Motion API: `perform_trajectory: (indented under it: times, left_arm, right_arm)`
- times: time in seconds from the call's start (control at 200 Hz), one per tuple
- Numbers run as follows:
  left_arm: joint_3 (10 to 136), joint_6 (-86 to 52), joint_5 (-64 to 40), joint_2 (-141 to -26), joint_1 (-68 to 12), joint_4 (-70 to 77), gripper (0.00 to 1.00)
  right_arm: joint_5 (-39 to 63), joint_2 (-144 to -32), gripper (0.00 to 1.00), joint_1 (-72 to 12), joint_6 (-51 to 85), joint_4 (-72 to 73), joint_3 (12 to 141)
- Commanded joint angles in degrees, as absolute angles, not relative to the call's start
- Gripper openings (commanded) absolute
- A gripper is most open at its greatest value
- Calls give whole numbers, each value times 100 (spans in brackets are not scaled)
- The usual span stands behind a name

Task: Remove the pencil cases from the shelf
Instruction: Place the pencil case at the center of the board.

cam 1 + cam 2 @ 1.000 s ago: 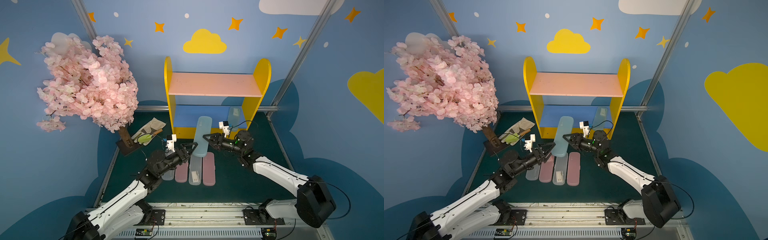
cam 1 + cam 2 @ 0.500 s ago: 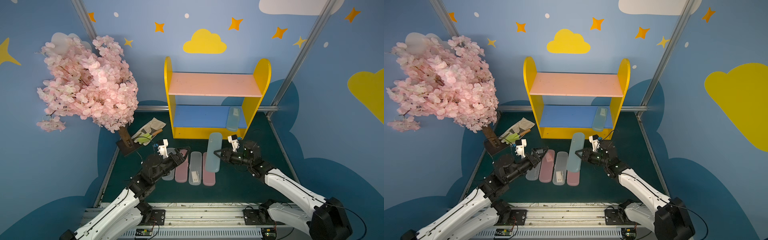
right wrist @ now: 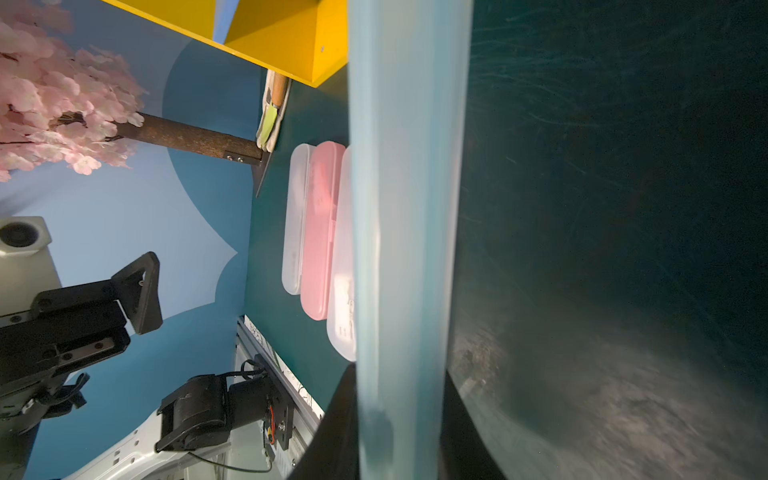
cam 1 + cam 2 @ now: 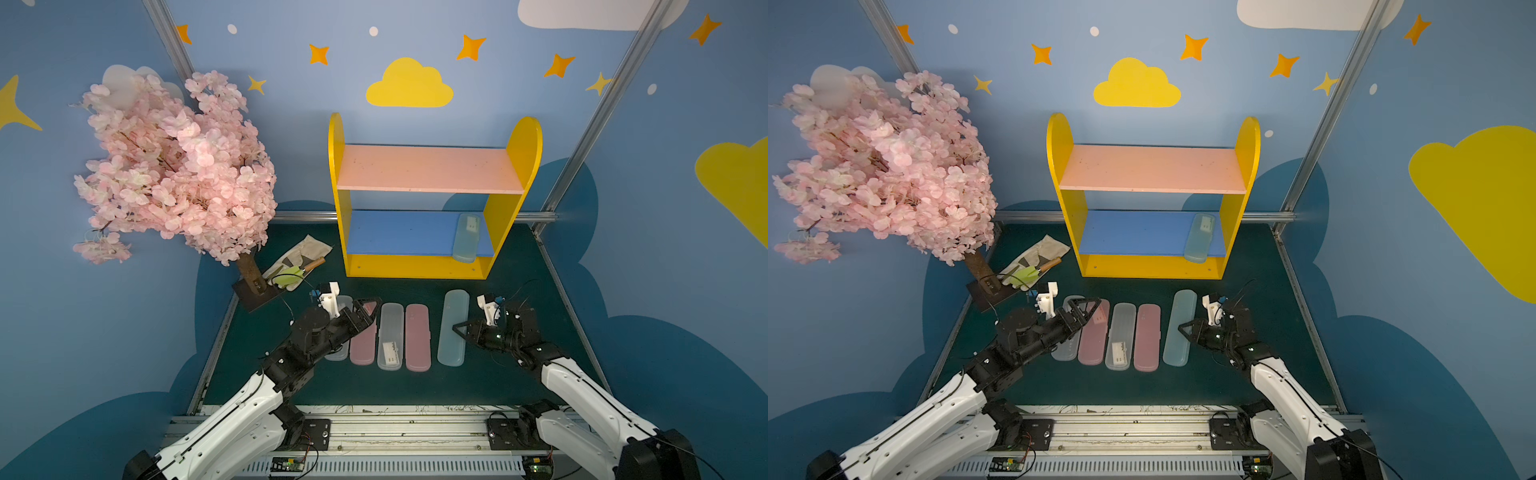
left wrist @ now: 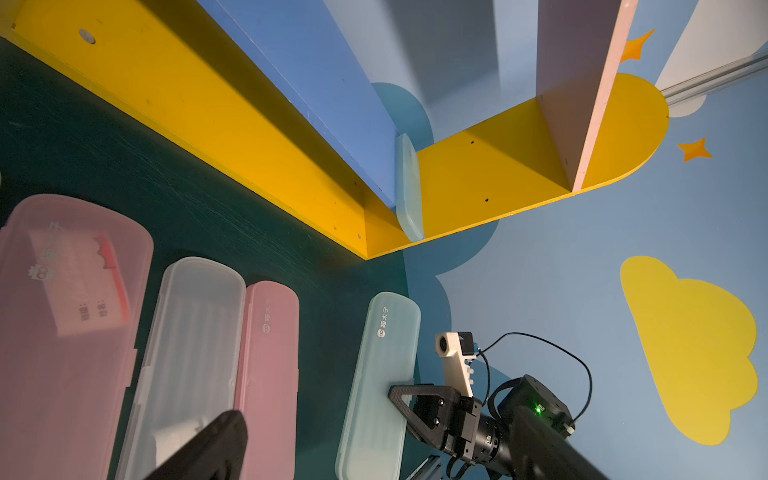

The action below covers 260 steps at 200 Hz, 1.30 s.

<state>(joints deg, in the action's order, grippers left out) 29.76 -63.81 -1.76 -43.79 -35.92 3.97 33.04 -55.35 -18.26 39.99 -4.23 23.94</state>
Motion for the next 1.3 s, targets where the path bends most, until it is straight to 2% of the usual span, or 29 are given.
perform_trajectory:
  times: [0.0, 0.425, 1.297]
  left_arm:
    - [2944, -6308, -228, -4399, -3585, 509, 100]
    - [2924, -6351, -255, -4384, -3590, 510, 100]
    - [2930, -6398, -264, -4427, -3593, 545, 100]
  right_arm:
    - [3829, -5818, 17, -1750, 3952, -148, 2382]
    - [4468, -7320, 17, -1723, 3211, 17, 2836]
    - [4250, -8340, 17, -1648, 3208, 692, 2893]
